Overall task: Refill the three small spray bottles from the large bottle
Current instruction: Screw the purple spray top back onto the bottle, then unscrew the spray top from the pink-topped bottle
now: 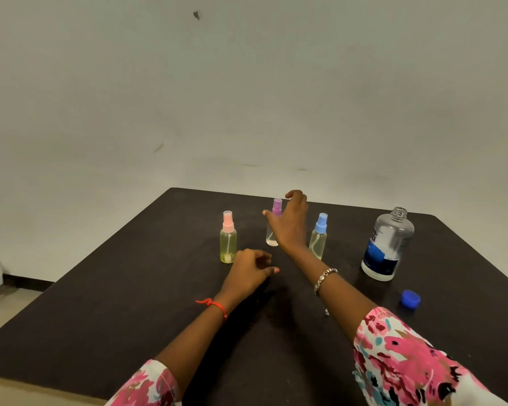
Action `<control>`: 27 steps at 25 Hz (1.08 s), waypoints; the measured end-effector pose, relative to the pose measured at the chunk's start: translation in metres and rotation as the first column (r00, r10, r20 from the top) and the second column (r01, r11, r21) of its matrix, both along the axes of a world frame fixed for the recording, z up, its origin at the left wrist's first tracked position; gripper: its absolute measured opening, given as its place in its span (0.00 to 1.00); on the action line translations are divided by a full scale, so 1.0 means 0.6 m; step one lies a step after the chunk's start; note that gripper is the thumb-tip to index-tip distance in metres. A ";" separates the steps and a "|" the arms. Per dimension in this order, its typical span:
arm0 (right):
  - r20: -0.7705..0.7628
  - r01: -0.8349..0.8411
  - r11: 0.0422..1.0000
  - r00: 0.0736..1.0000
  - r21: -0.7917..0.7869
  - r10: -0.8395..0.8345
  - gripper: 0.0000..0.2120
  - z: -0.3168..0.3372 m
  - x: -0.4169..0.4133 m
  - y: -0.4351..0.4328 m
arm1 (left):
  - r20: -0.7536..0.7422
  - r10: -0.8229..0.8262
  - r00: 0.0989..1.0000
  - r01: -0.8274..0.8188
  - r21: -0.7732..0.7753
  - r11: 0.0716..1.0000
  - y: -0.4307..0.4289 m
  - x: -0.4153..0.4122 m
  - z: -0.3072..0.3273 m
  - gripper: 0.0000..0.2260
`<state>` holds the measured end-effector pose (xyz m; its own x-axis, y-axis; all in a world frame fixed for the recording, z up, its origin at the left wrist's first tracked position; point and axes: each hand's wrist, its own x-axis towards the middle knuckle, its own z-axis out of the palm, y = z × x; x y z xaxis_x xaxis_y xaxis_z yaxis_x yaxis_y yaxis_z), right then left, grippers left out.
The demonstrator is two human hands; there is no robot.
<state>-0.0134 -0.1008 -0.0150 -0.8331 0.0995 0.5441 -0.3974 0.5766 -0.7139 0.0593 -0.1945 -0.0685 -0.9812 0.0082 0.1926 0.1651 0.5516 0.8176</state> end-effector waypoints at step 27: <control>0.363 -0.516 0.828 0.831 0.220 0.421 0.12 0.068 0.075 0.027 | -0.210 0.108 0.972 -0.077 0.154 0.985 -0.020 0.025 0.028 0.10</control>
